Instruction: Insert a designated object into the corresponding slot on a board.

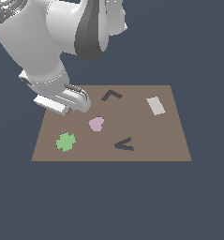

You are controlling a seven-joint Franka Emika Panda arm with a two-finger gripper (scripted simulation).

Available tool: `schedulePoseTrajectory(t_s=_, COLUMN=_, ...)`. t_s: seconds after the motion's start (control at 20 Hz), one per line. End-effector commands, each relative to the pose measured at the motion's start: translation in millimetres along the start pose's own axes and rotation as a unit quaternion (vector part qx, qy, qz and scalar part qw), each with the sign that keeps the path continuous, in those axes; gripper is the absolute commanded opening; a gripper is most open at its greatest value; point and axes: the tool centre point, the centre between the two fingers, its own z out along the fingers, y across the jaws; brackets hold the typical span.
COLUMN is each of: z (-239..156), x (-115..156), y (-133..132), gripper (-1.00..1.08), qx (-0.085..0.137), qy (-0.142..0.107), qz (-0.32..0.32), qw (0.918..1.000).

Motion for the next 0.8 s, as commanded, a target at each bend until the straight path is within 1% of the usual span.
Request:
schedulePoseTrajectory(t_s=0.0, z=-1, x=14, y=-4, gripper=-1.0, qx=0.0, qy=0.0, qz=-0.052, qw=0.9987)
schedulePoseTrajectory(t_s=0.1, z=-1, x=25, y=-9, gripper=-1.0, qx=0.0, qy=0.0, qz=-0.097, qw=0.9953)
schedulePoseTrajectory(t_s=0.2, z=-1, x=37, y=-15, gripper=-1.0, qx=0.0, qy=0.0, qz=-0.143, qw=0.9897)
schedulePoseTrajectory(t_s=0.3, z=-2, x=48, y=-22, gripper=-1.0, qx=0.0, qy=0.0, qz=-0.19, qw=0.9818)
schedulePoseTrajectory(t_s=0.4, z=-2, x=58, y=-31, gripper=-1.0, qx=0.0, qy=0.0, qz=-0.236, qw=0.9717)
schedulePoseTrajectory(t_s=0.55, z=-3, x=72, y=-46, gripper=-1.0, qx=0.0, qy=0.0, qz=-0.306, qw=0.9521)
schedulePoseTrajectory(t_s=0.65, z=-3, x=80, y=-57, gripper=-1.0, qx=0.0, qy=0.001, qz=-0.351, qw=0.9362)
schedulePoseTrajectory(t_s=0.75, z=-4, x=87, y=-68, gripper=-1.0, qx=0.0, qy=0.001, qz=-0.397, qw=0.918)
